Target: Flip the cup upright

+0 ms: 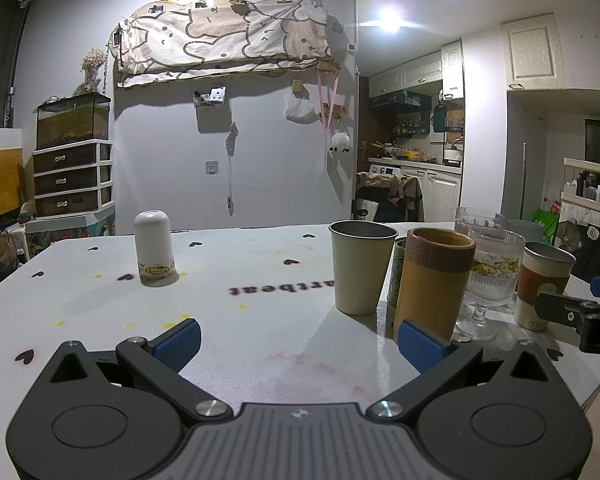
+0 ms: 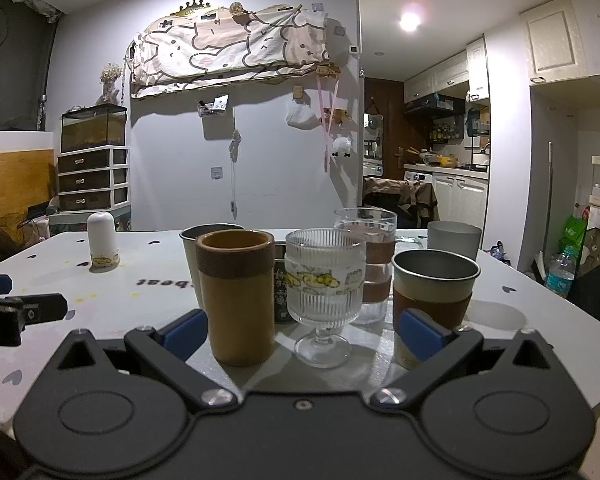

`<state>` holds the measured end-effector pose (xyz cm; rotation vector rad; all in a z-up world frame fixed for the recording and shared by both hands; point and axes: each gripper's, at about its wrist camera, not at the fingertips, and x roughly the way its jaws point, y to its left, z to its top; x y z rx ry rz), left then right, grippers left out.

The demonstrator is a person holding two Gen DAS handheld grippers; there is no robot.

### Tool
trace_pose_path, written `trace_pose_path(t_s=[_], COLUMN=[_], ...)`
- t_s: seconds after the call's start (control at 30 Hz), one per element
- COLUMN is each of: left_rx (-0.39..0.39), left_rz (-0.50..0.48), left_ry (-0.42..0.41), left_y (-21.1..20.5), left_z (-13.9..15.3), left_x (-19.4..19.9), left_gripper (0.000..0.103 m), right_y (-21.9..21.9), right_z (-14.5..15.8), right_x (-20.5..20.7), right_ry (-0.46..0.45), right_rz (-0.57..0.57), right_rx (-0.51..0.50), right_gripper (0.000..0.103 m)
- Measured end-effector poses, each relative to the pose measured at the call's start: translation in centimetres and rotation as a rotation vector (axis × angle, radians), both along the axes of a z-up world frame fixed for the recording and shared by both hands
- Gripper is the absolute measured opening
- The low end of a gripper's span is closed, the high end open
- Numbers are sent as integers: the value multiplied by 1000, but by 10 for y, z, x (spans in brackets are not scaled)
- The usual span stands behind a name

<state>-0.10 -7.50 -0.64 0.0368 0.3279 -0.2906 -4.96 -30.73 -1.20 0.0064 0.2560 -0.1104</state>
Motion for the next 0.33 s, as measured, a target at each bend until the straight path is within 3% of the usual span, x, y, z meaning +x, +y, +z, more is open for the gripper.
trace_pose_path(t_s=[0.33], left_rx=[3], left_rz=[0], left_ry=[1], left_y=[0], left_z=[1], left_x=[0], left_gripper=[103], right_y=[1], right_z=[-1], right_x=[0], right_ry=[1], right_rz=[-1], right_rx=[1], right_gripper=[103])
